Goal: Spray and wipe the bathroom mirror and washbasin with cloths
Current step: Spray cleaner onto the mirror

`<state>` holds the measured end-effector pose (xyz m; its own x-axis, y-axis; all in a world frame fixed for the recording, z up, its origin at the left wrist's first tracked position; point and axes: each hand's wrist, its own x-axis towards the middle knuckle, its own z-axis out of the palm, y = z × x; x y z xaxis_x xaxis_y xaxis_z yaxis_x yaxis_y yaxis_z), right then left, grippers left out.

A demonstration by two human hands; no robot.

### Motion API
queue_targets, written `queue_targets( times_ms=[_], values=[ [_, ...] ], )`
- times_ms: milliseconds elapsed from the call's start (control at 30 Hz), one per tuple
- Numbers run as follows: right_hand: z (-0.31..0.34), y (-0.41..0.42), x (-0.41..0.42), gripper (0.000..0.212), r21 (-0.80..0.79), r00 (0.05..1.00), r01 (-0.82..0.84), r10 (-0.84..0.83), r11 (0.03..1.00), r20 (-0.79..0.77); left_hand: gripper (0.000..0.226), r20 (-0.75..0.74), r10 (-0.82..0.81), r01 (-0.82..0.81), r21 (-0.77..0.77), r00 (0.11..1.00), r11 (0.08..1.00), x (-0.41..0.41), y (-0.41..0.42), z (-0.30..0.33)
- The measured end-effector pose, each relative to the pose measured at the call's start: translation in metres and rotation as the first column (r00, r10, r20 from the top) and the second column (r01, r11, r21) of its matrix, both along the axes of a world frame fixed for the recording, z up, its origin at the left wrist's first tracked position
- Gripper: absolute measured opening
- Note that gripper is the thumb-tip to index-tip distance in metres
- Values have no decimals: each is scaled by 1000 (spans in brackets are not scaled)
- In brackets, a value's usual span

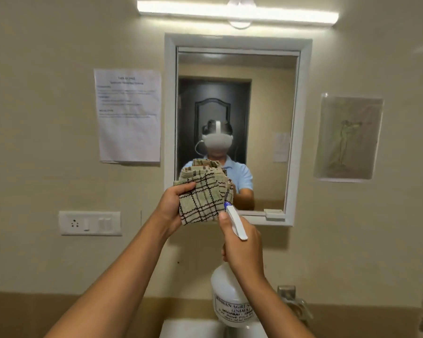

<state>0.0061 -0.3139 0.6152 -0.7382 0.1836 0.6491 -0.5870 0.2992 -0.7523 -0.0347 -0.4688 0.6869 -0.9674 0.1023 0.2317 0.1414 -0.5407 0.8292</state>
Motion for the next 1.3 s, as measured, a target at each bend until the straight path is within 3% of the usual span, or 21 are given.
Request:
queue_targets(
  times_ms=[333, 667, 833, 967, 1200, 1300],
  values=[
    [33, 20, -23, 57, 17, 1000, 9, -9, 1000, 7, 41, -16, 17, -16, 26, 1000, 1000, -18, 31, 23],
    [51, 19, -16, 36, 9, 999, -28, 28, 1000, 19, 44, -32, 8, -8, 26, 999, 1000, -28, 36, 38],
    [51, 8, -13, 47, 41, 999, -42, 43, 998, -19, 41, -72, 26, -24, 32, 997, 999, -31, 35, 44],
    [47, -4, -8, 43, 38, 994, -99, 100, 994, -36, 38, -101, 44, -42, 24, 994, 999, -33, 31, 46],
    [30, -22, -4, 57, 82, 990, -140, 139, 987, 15, 41, -94, 86, -85, 22, 992, 996, -33, 17, 49],
    [29, -21, -2, 53, 67, 990, -142, 141, 988, 18, 39, -105, 92, -90, 19, 990, 996, -29, 10, 50]
  ],
)
